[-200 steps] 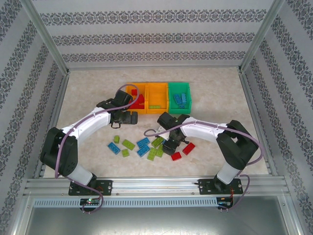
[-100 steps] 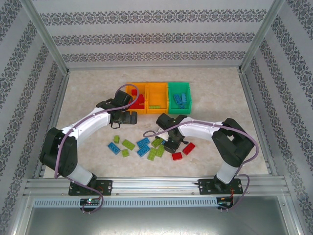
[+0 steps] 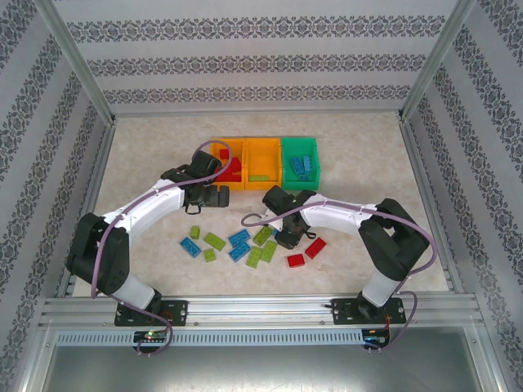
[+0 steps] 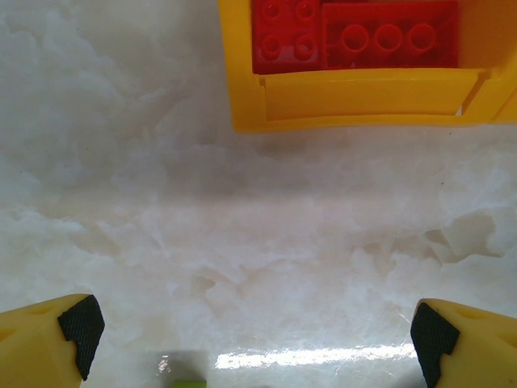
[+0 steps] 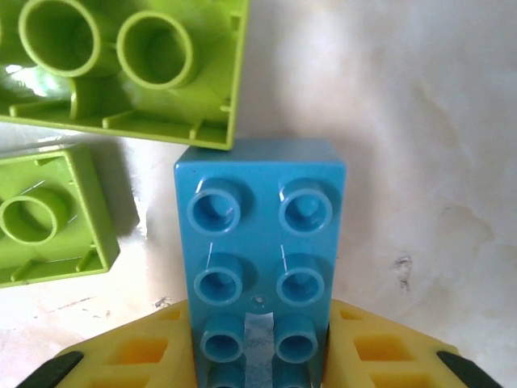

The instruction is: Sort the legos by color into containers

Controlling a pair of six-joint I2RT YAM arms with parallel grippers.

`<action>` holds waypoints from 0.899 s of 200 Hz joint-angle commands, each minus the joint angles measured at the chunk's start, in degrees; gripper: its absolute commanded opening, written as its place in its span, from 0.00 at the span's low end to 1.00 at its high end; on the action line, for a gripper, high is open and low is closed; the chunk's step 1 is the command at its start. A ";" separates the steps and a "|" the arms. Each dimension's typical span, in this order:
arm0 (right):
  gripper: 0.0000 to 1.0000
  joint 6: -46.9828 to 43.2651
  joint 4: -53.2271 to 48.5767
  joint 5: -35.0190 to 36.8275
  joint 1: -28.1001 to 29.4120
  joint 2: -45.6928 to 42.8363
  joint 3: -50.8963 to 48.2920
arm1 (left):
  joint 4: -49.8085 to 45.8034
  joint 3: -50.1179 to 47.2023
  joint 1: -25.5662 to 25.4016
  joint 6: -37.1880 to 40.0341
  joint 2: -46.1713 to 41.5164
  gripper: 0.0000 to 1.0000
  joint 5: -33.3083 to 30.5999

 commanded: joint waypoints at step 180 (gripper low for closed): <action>0.21 12.84 5.16 -6.72 -12.98 -9.17 1.32 | -0.55 -1.70 0.52 -0.65 -0.46 0.99 0.46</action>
